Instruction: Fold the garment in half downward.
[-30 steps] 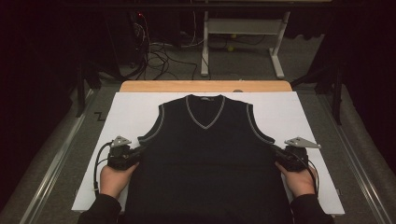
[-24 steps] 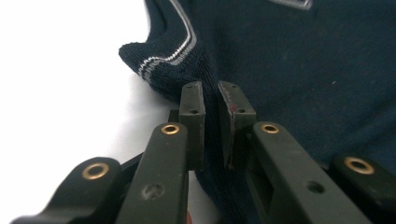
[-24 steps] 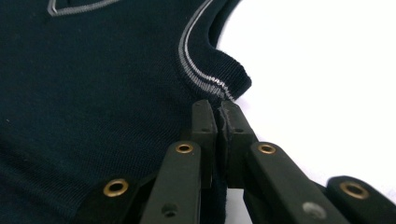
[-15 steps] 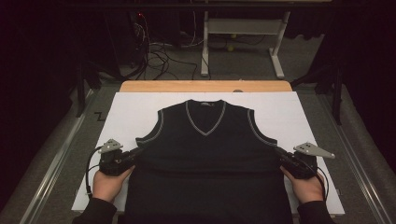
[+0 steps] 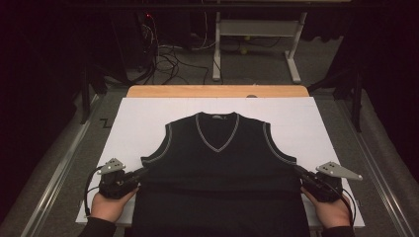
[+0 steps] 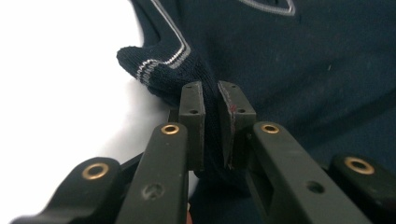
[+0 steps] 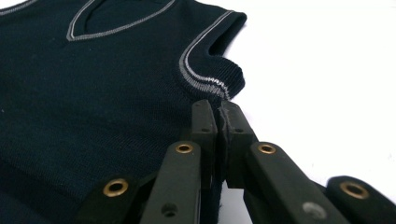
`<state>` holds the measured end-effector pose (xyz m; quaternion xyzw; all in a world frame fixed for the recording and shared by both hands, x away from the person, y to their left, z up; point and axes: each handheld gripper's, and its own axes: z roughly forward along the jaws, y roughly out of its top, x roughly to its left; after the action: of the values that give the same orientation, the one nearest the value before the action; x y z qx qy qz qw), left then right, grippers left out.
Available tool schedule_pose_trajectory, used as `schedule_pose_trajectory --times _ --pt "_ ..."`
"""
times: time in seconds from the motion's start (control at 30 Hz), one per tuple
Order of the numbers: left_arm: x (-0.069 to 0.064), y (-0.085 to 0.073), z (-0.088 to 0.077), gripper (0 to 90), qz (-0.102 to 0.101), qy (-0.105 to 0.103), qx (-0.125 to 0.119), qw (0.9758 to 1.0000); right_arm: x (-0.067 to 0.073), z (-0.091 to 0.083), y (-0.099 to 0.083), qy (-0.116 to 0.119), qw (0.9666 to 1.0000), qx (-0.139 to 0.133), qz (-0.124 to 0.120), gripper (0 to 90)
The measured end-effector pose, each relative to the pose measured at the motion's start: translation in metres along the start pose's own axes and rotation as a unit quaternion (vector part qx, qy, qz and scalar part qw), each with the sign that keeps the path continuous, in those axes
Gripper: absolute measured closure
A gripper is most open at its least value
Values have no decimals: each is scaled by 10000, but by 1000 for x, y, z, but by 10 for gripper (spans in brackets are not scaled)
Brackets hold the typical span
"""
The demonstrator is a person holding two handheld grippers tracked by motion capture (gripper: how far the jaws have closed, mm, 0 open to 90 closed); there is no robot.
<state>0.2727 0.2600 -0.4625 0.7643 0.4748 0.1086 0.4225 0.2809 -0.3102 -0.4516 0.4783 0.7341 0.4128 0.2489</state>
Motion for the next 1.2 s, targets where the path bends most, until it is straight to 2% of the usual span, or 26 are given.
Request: schedule_pose_trajectory --times 0.1,0.2,0.37,0.5,0.73,0.87,0.97,1.07,1.1,1.13,1.2 --pt "-4 -8 -2 772 27 -31 145 9999 3 -7 -8 76 9999 97 -91 866" --pt "-7 -14 -2 772 102 3 306 9995 5 -9 -13 104 9998 166 -38 866" --pt "-13 -21 -8 772 77 -14 309 9995 6 -13 -23 148 9995 284 -45 866" --pt "-20 -25 -11 771 268 79 405 9988 9 -16 -28 103 9992 360 -124 865" --pt "-19 -31 -10 766 235 99 474 9985 13 -21 -33 97 9990 413 -168 864" --pt "-21 -31 -9 714 337 194 515 9979 14 -22 -35 96 9987 456 -185 851" --pt "-17 -30 -7 592 253 61 437 9987 13 -20 -36 150 9988 447 -142 758" --pt "-14 -29 -5 472 275 152 287 9991 9 -19 -35 216 9993 291 36 565" --pt "-13 -29 -5 393 270 167 213 9993 8 -20 -35 198 9996 167 76 470" --pt "-12 -29 -4 393 297 162 159 9993 8 -20 -35 198 9996 167 76 470" --pt "-11 -28 -4 327 366 202 47 9991 8 -20 -34 171 9998 54 68 383"
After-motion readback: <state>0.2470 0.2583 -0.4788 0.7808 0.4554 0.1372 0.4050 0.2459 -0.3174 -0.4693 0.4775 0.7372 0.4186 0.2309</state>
